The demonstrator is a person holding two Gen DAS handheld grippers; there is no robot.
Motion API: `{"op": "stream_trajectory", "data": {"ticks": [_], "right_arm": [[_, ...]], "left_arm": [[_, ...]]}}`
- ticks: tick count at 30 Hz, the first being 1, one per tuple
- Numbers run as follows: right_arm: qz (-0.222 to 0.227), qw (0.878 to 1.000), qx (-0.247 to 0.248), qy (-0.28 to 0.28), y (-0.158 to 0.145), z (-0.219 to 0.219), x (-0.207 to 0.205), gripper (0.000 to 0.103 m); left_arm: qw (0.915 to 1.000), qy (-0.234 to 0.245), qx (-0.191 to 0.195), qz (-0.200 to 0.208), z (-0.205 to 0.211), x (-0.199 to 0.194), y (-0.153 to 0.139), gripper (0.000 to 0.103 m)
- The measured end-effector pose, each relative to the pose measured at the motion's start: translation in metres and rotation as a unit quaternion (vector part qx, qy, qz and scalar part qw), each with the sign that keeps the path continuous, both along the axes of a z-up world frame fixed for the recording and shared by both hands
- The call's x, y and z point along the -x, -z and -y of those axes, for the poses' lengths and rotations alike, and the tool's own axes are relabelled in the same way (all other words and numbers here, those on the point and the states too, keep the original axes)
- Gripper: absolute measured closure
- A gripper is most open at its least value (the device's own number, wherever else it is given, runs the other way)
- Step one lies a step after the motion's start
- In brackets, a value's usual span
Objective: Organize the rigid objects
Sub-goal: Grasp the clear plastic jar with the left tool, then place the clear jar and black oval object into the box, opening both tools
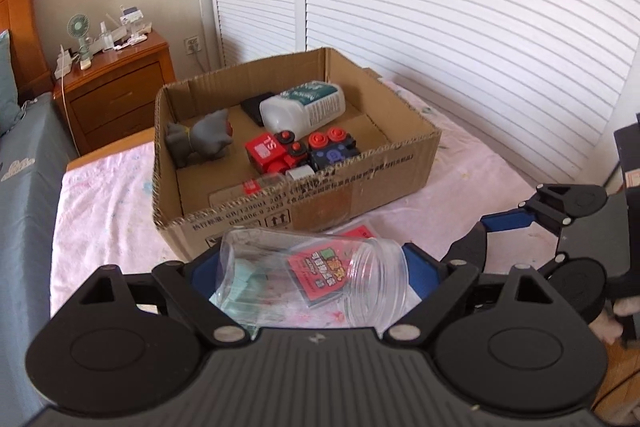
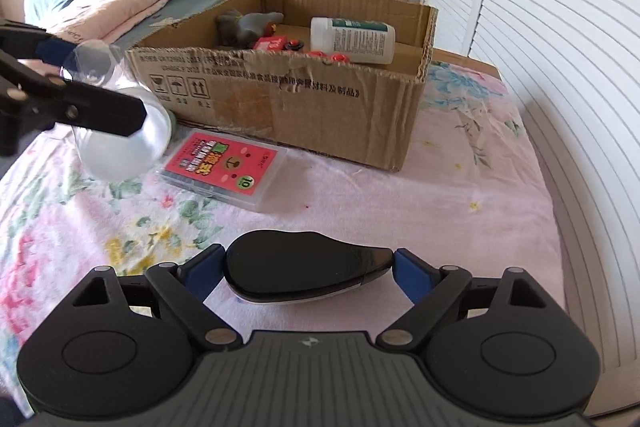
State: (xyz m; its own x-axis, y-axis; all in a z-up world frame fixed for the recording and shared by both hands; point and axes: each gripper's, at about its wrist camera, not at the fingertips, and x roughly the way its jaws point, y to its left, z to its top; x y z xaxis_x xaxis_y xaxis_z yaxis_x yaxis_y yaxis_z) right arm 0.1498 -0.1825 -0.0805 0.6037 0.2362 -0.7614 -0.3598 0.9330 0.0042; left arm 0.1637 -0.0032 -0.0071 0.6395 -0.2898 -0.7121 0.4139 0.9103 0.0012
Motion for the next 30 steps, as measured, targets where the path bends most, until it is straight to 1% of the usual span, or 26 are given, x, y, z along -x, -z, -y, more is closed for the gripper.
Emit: {"op": "stream_trajectory", "data": {"ticks": [3,8,13,16,19,22,23,26,30], "right_arm": [[0.002,1.000,0.003,-0.017,-0.015,0.003,0.002,0.010],[0.022,0.999,0.014,-0.038,-0.044,0.005,0.004,0.010],[0.045,0.998,0.017,-0.047,-0.066,0.007,-0.004,0.010],[0.060,0.997,0.021,-0.048,-0.076,0.007,-0.010,0.010],[0.070,0.996,0.024,-0.047,-0.083,0.005,-0.016,0.010],[0.075,0.996,0.027,-0.048,-0.086,0.003,-0.020,0.010],[0.075,0.996,0.025,-0.048,-0.087,0.002,-0.021,0.010],[0.074,0.996,0.028,-0.051,-0.087,-0.001,-0.022,0.010],[0.072,0.995,0.032,-0.054,-0.087,-0.006,-0.027,0.010]], "left_arm": [[1.0000,0.003,0.001,0.004,-0.005,-0.001,-0.012,0.013],[0.9997,0.003,0.000,0.023,-0.009,-0.013,-0.026,0.013],[0.9995,0.002,-0.004,0.032,-0.008,-0.042,-0.031,0.013],[0.9994,-0.008,-0.005,0.032,-0.006,-0.065,-0.030,0.013],[0.9991,-0.021,-0.008,0.035,-0.006,-0.089,-0.027,0.013],[0.9979,-0.048,-0.005,0.044,-0.011,-0.108,-0.022,0.007],[0.9979,-0.051,-0.002,0.040,-0.013,-0.112,-0.019,0.007],[0.9980,-0.059,0.014,0.017,-0.021,-0.114,-0.011,0.007],[0.9983,-0.056,0.016,0.009,-0.029,-0.100,-0.005,0.007]]}}
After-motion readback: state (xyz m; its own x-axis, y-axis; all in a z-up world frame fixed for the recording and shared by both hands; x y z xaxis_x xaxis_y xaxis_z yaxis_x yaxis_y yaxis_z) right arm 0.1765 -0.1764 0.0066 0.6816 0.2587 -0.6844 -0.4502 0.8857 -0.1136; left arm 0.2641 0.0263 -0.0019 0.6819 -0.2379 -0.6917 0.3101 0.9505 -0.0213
